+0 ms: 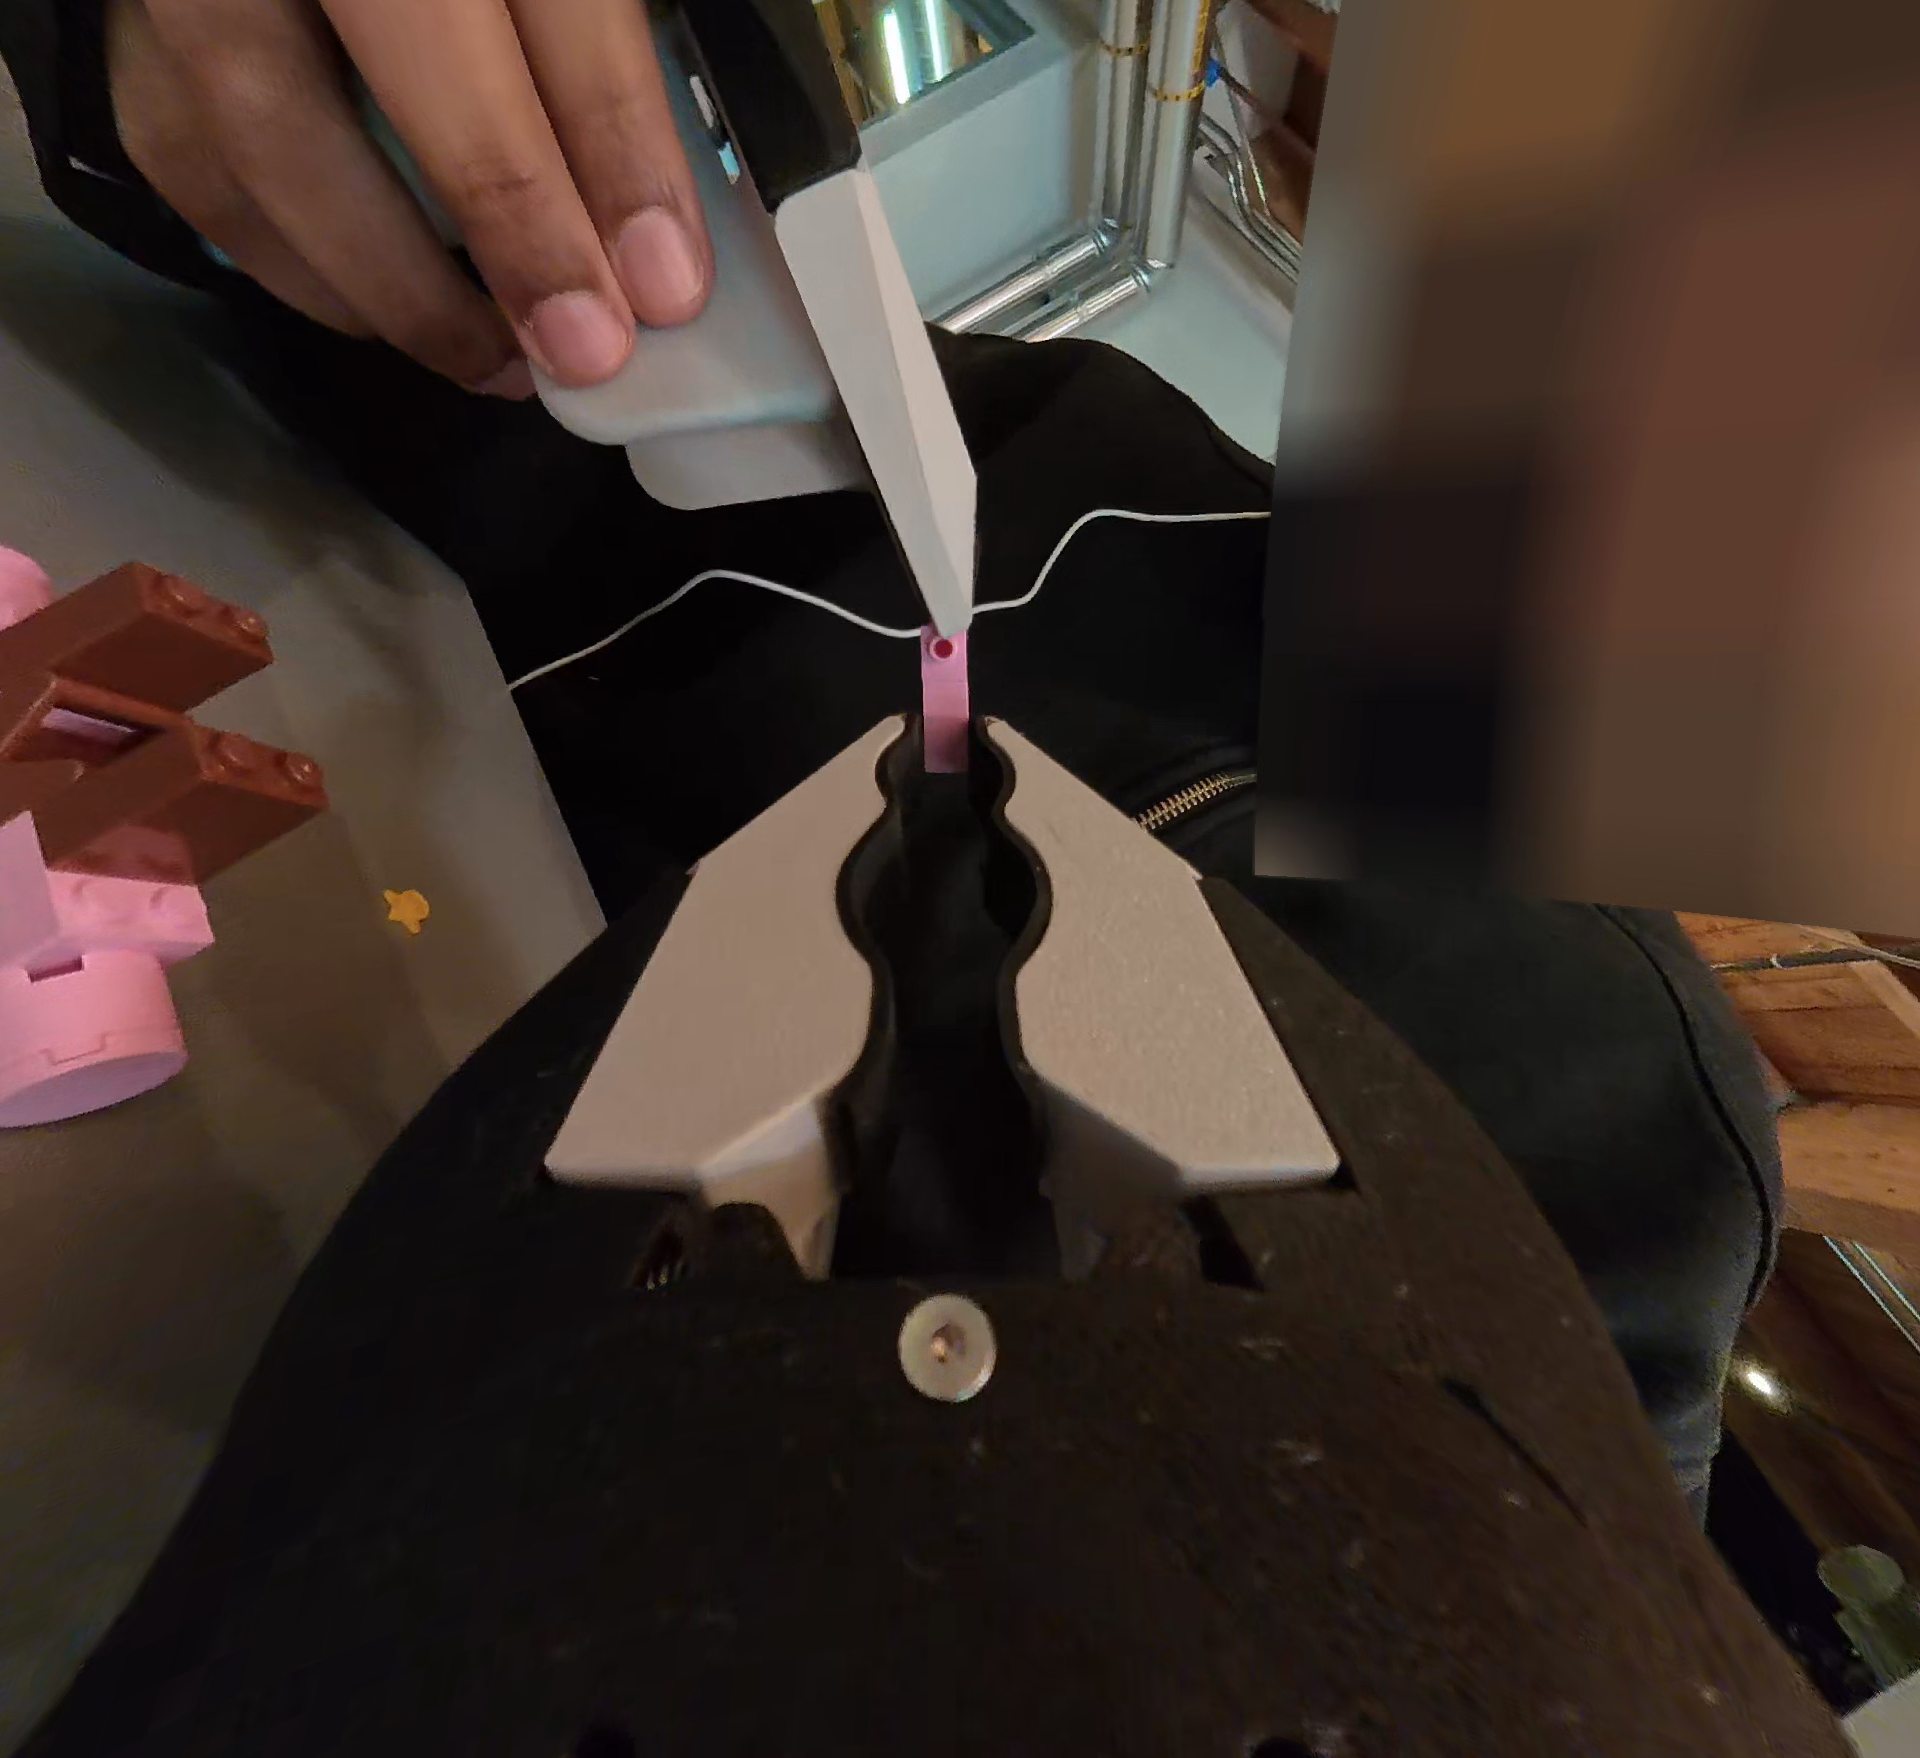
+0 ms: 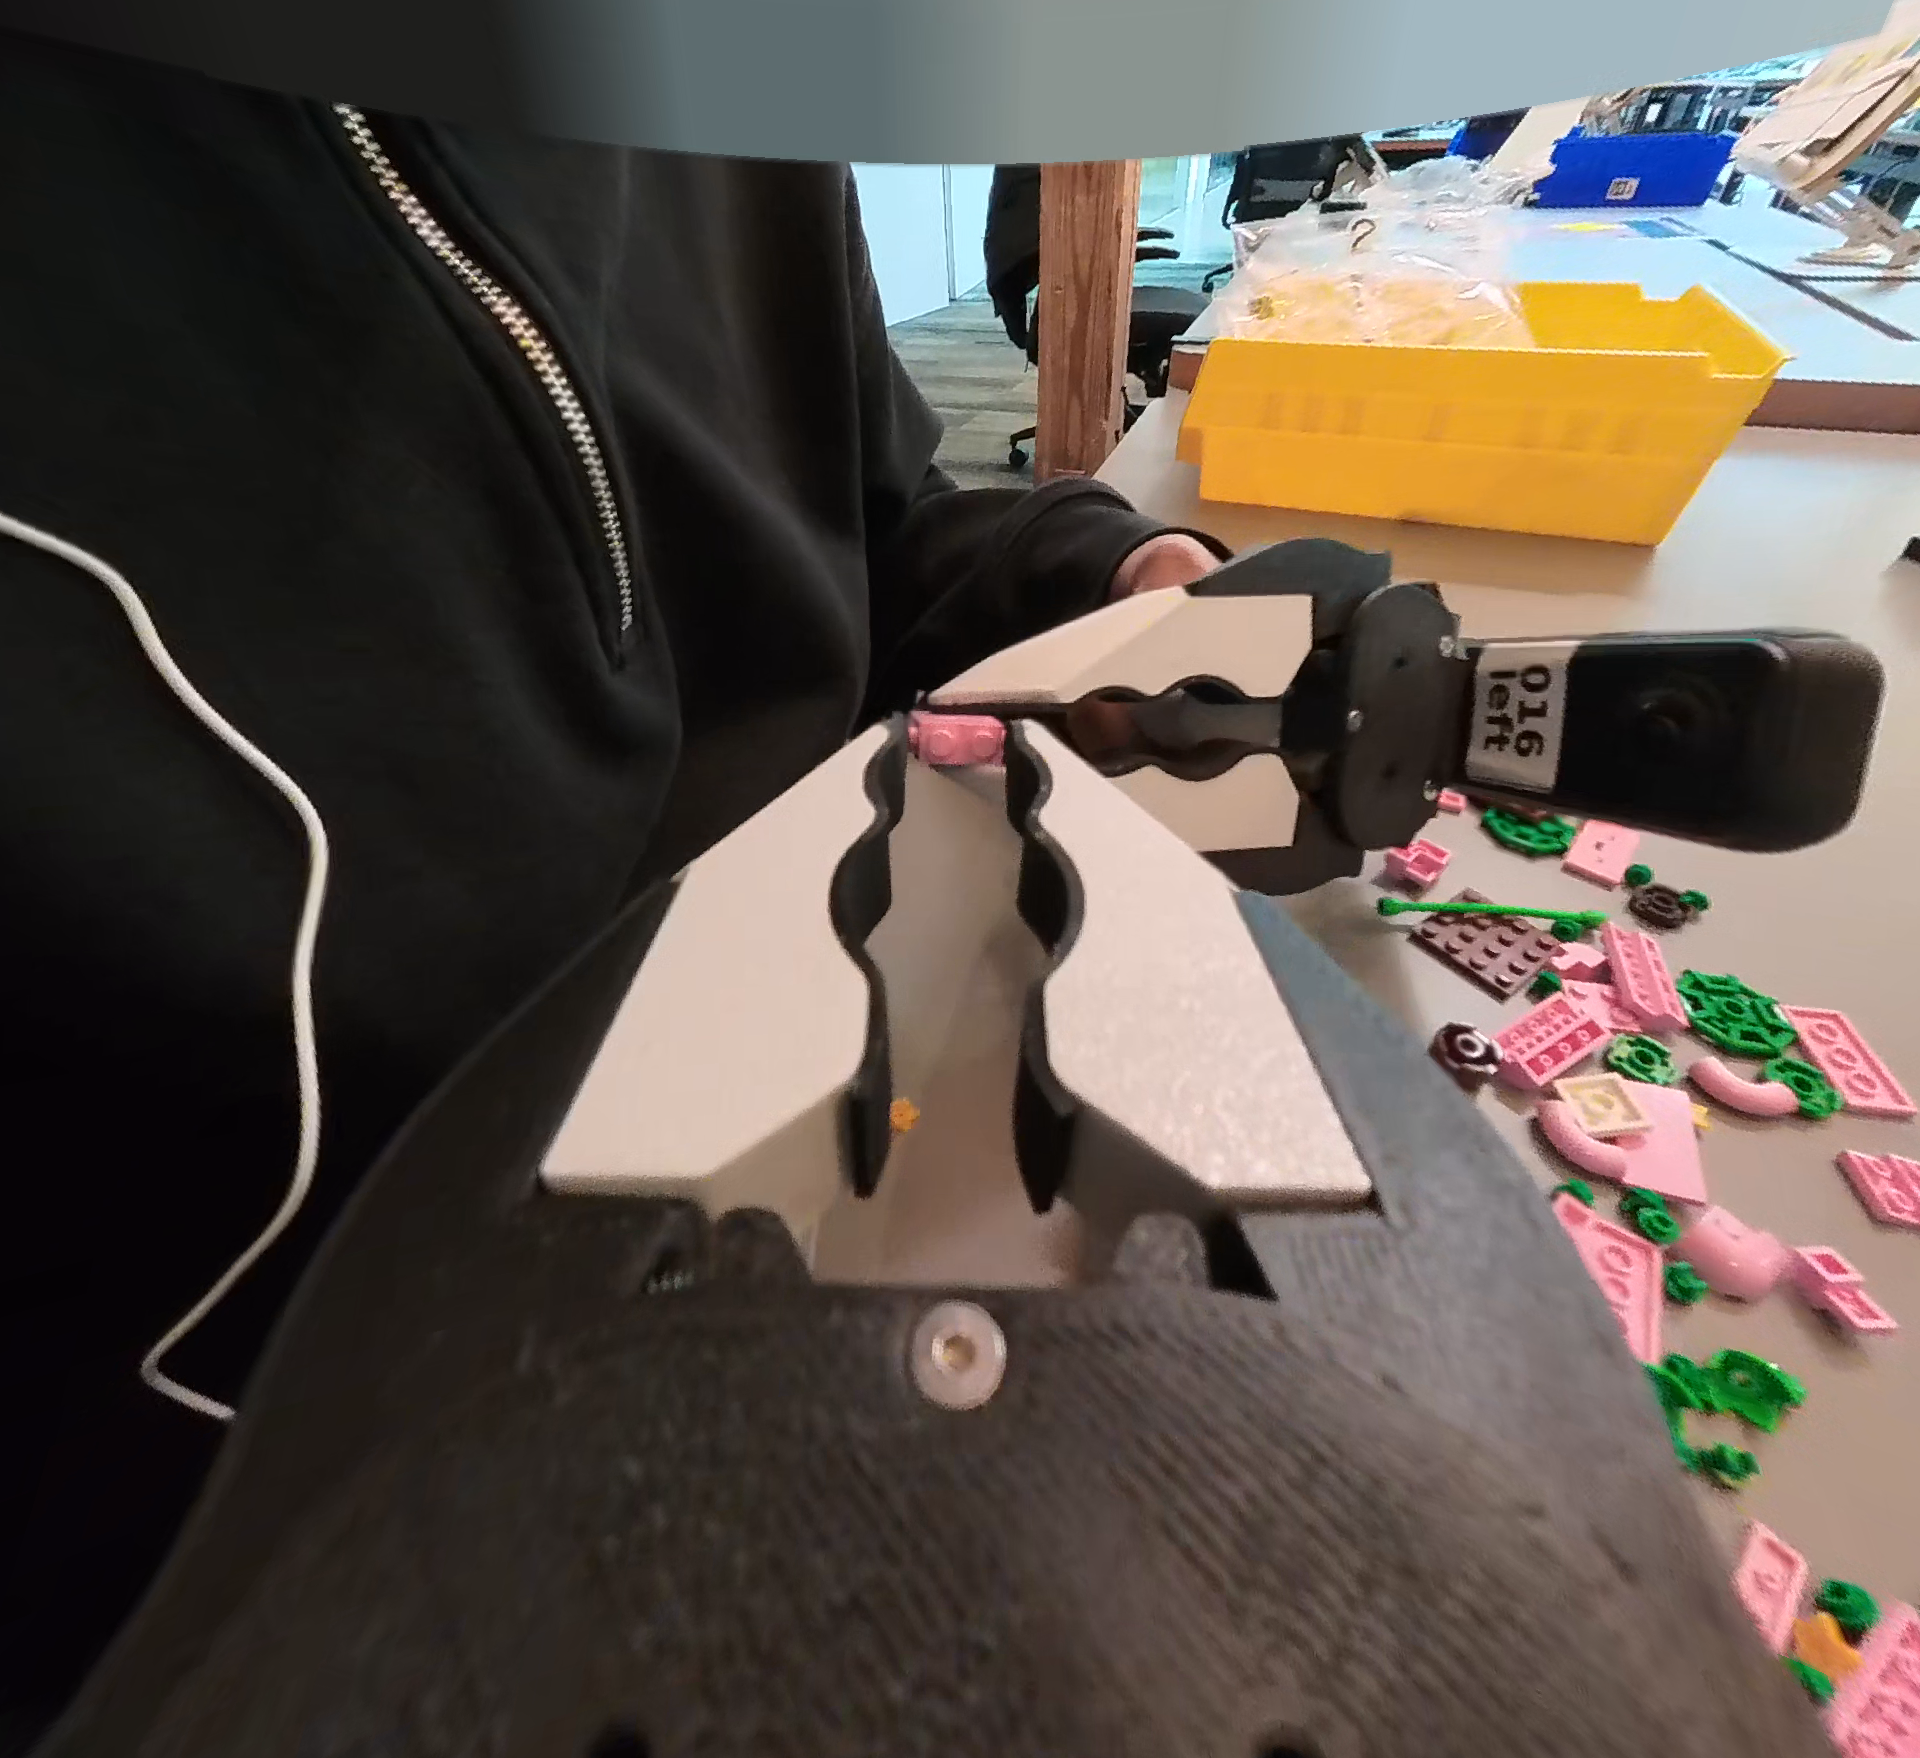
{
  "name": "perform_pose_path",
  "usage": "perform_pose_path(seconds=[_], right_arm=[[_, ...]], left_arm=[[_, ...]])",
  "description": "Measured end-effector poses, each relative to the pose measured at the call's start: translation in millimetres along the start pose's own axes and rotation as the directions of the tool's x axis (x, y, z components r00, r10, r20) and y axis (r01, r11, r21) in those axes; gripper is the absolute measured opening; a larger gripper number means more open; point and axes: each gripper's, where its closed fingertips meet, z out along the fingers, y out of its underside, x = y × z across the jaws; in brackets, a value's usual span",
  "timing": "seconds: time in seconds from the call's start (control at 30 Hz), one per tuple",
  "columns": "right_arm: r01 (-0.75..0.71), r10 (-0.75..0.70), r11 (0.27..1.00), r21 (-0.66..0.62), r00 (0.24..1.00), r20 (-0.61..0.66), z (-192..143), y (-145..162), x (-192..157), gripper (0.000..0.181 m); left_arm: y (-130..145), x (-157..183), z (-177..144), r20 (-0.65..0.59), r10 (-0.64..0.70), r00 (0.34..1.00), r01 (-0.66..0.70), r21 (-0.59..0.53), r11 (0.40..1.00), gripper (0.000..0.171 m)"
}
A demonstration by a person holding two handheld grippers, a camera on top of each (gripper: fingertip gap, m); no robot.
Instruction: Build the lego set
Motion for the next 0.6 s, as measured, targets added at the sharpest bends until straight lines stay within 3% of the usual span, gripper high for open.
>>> perform_pose_path(seconds=[0.37, 0.43, 0.5, 0.6], right_arm=[[-0.001, 0.001, 0.999, -0.05, 1.0, 0.001, 2, 6, 0, 0.018], [-0.002, 0.0, 1.0, -0.029, 0.998, -0.059, -8, 2, 10, 0.018], [-0.024, 0.025, 1.0, 0.006, 0.983, -0.184, -28, -4, 29, 0.018], [-0.08, 0.051, 0.995, -0.053, 0.909, -0.414, -62, 1, 52, 0.017]], left_arm=[[-3, -1, 0, 0.02, 0.024, 1.0, -0.024, 0.013, 1.0, 0.006], [-12, 2, -4, 0.076, 0.118, 0.99, -0.122, 0.045, 0.992, 0.024], [-21, 3, -8, 0.211, 0.289, 0.934, -0.304, 0.041, 0.952, 0.031], [-36, -31, -34, 0.573, 0.412, 0.709, -0.464, -0.061, 0.884, 0.047]])
